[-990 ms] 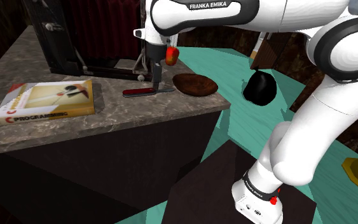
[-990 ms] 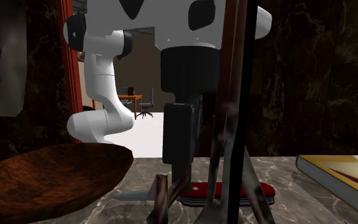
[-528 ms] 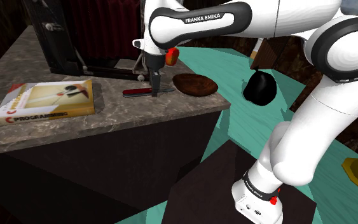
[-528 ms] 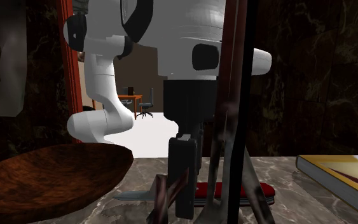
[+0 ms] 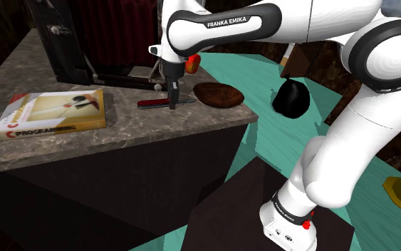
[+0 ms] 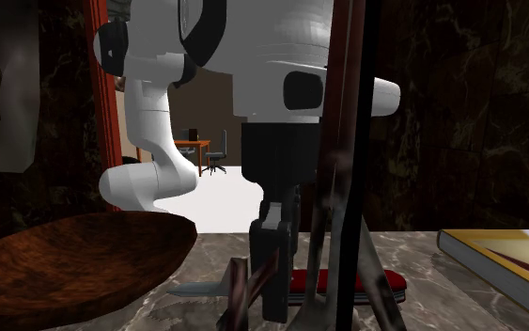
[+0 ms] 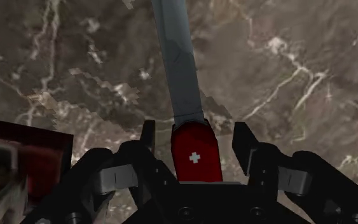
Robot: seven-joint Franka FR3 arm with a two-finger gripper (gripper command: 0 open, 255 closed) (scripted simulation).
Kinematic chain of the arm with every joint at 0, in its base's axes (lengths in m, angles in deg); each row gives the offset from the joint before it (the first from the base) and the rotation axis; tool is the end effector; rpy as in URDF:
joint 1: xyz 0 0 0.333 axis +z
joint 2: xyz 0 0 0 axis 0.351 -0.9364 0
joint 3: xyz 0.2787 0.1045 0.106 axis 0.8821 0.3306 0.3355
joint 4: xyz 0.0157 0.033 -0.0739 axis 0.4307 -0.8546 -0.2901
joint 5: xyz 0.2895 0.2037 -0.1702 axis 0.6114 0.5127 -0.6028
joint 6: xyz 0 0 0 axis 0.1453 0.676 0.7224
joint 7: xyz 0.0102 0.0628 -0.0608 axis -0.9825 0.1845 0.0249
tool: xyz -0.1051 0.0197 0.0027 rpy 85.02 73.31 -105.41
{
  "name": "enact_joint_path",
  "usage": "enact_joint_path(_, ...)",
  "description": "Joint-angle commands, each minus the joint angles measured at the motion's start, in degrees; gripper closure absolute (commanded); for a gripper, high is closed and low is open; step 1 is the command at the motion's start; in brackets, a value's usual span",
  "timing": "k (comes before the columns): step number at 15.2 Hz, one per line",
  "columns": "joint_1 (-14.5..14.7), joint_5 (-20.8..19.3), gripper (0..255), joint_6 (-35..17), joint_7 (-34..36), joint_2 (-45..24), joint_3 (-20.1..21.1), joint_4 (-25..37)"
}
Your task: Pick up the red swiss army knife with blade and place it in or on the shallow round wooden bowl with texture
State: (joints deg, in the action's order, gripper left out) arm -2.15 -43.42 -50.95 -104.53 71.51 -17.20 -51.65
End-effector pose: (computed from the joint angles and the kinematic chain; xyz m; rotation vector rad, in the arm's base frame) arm 0.5217 0.1812 0.4880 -2.7076 -1.5858 0.0145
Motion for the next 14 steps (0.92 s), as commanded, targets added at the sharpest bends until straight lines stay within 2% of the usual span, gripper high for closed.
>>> enact_joint_path(1, 0.0, 0.0, 255, 0.0, 0.0, 0.0, 0.0, 0.0)
enact_joint_path(9, 0.0, 0.0, 255, 0.0, 0.0, 0.0, 0.0, 0.0)
enact_joint_path(14, 0.0, 0.0, 255, 3.8, 0.0, 0.5, 0.0, 3.3)
